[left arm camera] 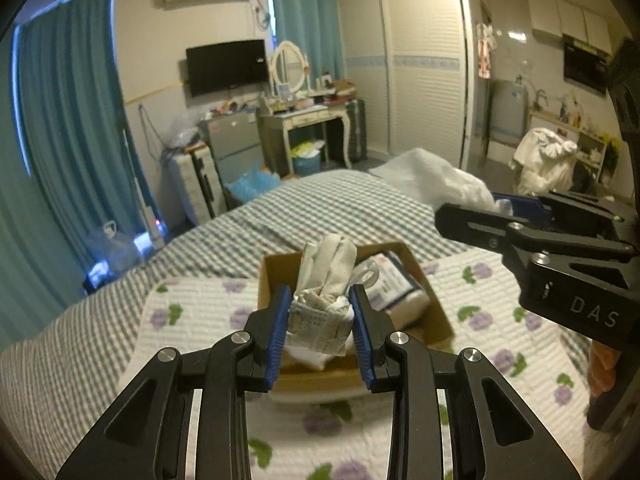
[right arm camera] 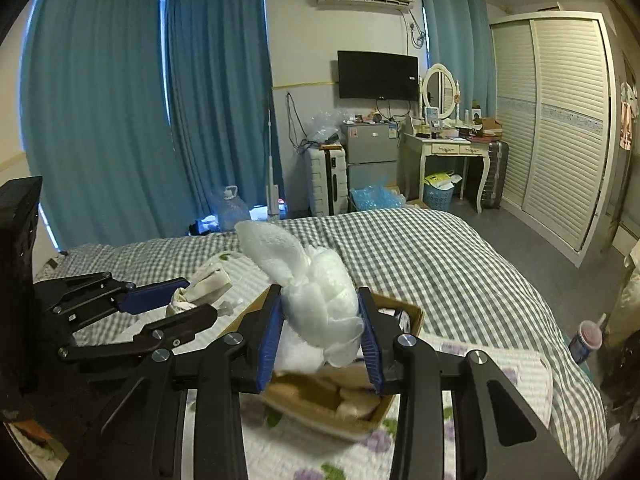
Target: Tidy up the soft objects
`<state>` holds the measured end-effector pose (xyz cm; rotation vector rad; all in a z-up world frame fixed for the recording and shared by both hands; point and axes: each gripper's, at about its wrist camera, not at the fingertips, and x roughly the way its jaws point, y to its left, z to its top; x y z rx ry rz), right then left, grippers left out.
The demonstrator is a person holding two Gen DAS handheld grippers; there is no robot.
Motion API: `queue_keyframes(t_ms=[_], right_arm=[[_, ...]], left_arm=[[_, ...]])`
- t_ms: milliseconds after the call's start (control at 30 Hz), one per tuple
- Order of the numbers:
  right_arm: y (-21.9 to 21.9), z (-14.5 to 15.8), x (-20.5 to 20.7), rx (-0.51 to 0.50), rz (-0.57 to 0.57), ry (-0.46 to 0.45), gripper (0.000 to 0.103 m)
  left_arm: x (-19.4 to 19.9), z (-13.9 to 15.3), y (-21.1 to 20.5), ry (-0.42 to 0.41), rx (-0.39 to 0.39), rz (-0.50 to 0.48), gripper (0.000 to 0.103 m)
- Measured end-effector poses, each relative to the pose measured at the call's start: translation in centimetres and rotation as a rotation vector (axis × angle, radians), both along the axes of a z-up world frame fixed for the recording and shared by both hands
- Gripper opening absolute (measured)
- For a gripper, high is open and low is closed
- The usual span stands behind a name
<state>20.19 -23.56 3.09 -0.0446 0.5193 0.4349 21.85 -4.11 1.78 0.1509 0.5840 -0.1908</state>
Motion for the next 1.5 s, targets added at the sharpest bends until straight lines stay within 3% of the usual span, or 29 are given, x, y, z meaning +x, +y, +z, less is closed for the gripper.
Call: queue_keyframes(t_ms=[333, 533, 667, 700, 767, 800, 833, 1000, 1233, 1333, 1400, 1500], right_arm=[[1.6, -4.7, 8.9, 0.006, -0.011, 0.118, 0.036], [2.2, -8.3, 13.5, 0.037, 0.004, 0.226, 0.036], [2.2, -9.4, 15.0, 0.075, -0.017, 0.275, 0.044], [2.0, -9.5, 15.3, 0.082, -0.024, 0.280, 0.047], [1.8, -9.5, 15.2, 0.091, -0.042, 0.279, 0.059], [1.7, -9.3, 15.0, 0.089, -0.047, 0.274, 0.060], [1.4, -8.9, 14.7, 0.088, -0.050, 0.269, 0.060], [0.1, -5.8, 12.0, 0.072, -0.078, 0.213, 0.060], [-3.3, 3.8, 5.0, 0.064, -0.120, 0.047, 0.062], [-4.9, 7.8, 0.5, 0.069, -0.138, -0.041, 0.067], [-5.7, 9.8, -2.7, 0.063, -0.155, -0.095, 0.073], [-6.6, 11.7, -7.5, 0.054, -0.185, -0.167, 0.088]], left_arm=[[7.7, -5.7, 0.2, 0.102, 0.002, -0.003, 0.029], [9.9, -8.1, 0.1, 0.140, 0.006, -0.020, 0.029], [10.2, -8.5, 0.6, 0.144, -0.026, -0.026, 0.031], [9.9, -8.5, 0.7, 0.134, -0.043, -0.032, 0.033], [9.7, -8.4, 1.0, 0.145, -0.059, -0.023, 0.053], [9.6, -8.2, 1.0, 0.143, -0.050, -0.006, 0.074], [9.1, -7.9, 1.0, 0.125, -0.045, 0.004, 0.079], [6.7, -4.4, 1.0, 0.072, -0.049, 0.017, 0.079], [0.8, 4.1, 0.8, -0.093, -0.018, 0.043, 0.079], [-3.5, 8.2, 0.7, -0.192, -0.017, 0.054, 0.082], [-6.1, 10.1, 0.6, -0.246, -0.013, 0.057, 0.094], [-9.8, 12.0, 0.5, -0.320, -0.003, 0.049, 0.095]])
